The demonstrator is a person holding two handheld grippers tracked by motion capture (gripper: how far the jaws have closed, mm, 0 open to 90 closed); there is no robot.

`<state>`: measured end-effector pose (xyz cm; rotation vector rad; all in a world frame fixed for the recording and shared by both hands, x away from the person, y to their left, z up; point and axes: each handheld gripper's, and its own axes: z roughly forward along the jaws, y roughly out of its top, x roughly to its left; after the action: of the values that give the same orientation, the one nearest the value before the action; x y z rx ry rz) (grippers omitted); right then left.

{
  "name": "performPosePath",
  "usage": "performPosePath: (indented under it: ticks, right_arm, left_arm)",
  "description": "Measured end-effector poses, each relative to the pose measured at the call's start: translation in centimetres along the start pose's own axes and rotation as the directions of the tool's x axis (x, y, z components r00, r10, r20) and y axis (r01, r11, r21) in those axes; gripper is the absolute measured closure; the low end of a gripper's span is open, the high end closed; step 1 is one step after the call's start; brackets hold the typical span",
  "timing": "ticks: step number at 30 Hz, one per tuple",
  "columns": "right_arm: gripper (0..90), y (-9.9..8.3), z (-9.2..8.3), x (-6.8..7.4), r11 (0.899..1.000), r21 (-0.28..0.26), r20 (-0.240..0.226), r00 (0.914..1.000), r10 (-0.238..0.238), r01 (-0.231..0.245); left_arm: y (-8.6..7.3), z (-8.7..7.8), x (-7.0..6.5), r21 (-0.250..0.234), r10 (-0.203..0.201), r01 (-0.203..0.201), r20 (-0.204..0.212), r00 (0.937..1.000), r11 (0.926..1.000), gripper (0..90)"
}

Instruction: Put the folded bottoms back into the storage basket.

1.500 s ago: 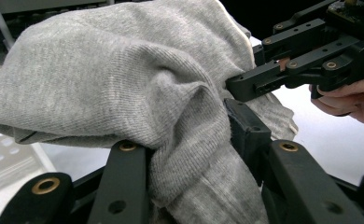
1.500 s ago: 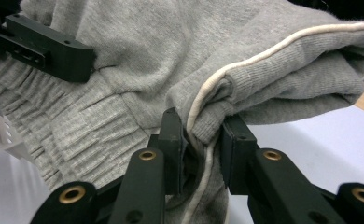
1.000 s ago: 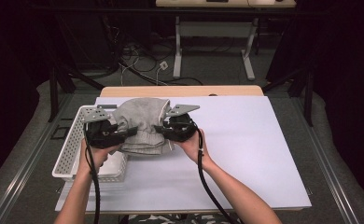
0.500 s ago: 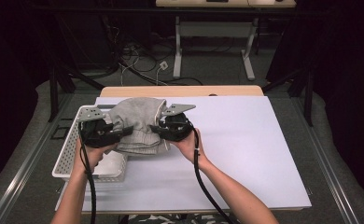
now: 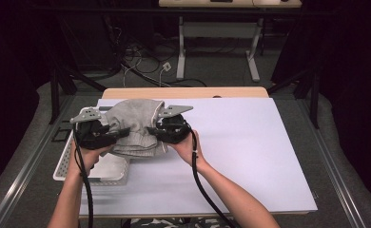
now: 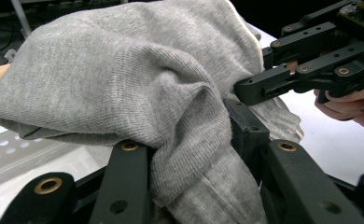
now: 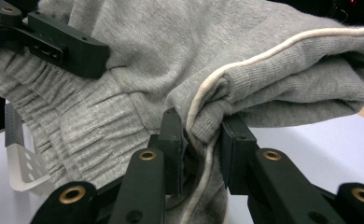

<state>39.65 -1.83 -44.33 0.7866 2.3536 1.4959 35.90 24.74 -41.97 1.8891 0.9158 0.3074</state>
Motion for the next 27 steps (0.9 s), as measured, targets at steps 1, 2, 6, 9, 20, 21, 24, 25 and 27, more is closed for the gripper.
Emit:
performPosePath:
  ticks: [1, 2, 6, 9, 20, 21, 24, 25, 27]
  right_arm:
    - [72.9, 0.0, 0.0, 0.1, 1.0, 0.0, 0.0, 1.0, 0.0, 0.0]
    - [72.9, 0.0, 0.1, 0.1, 1.0, 0.0, -0.002, 1.0, 0.001, -0.001]
    - [72.9, -0.1, 0.4, 0.3, 1.0, -0.003, -0.005, 1.0, 0.001, -0.001]
    - [73.0, 0.0, 0.5, 0.4, 1.0, -0.006, -0.008, 1.0, 0.002, -0.002]
    - [73.0, 0.3, 0.7, 0.7, 1.0, -0.004, -0.012, 0.9999, -0.008, 0.008]
    - [73.0, 0.3, 0.7, 0.7, 1.0, -0.006, -0.013, 0.9999, -0.009, 0.009]
    - [73.0, 0.4, 0.9, 0.9, 1.0, -0.007, -0.015, 0.9999, -0.008, 0.008]
    - [73.0, 0.5, 1.0, 0.9, 1.0, -0.008, -0.016, 0.9998, -0.01, 0.01]
    - [73.0, 0.5, 1.2, 1.1, 1.0, -0.009, -0.019, 0.9998, -0.009, 0.009]
  left_arm:
    - [0.0, -0.1, 0.1, 0.001, 0.0, 0.0, 0.001, 1.0, 1.0, 64.5]
    - [0.0, -0.1, 0.1, 0.004, 0.001, -0.001, 0.001, 1.0, 1.0, 64.5]
    - [-0.1, -0.3, 0.4, 0.004, -0.005, 0.005, 0.0, 1.0, 1.0, 64.5]
    - [-0.1, -0.4, 0.5, 0.002, -0.008, 0.008, -0.001, 1.0, 1.0, 64.4]
    - [-0.2, -0.8, 0.9, 0.009, -0.011, 0.011, -0.002, 0.9999, 0.9999, 64.5]
    - [-0.2, -0.8, 1.0, 0.008, -0.011, 0.011, -0.004, 0.9999, 0.9999, 64.6]
    - [-0.2, -1.0, 1.1, 0.012, -0.011, 0.011, -0.007, 0.9999, 0.9999, 64.6]
    - [-0.2, -1.1, 1.2, 0.014, -0.008, 0.008, -0.011, 0.9999, 0.9999, 64.6]
    - [-0.2, -1.3, 1.2, 0.015, -0.008, 0.008, -0.018, 0.9998, 0.9999, 64.7]
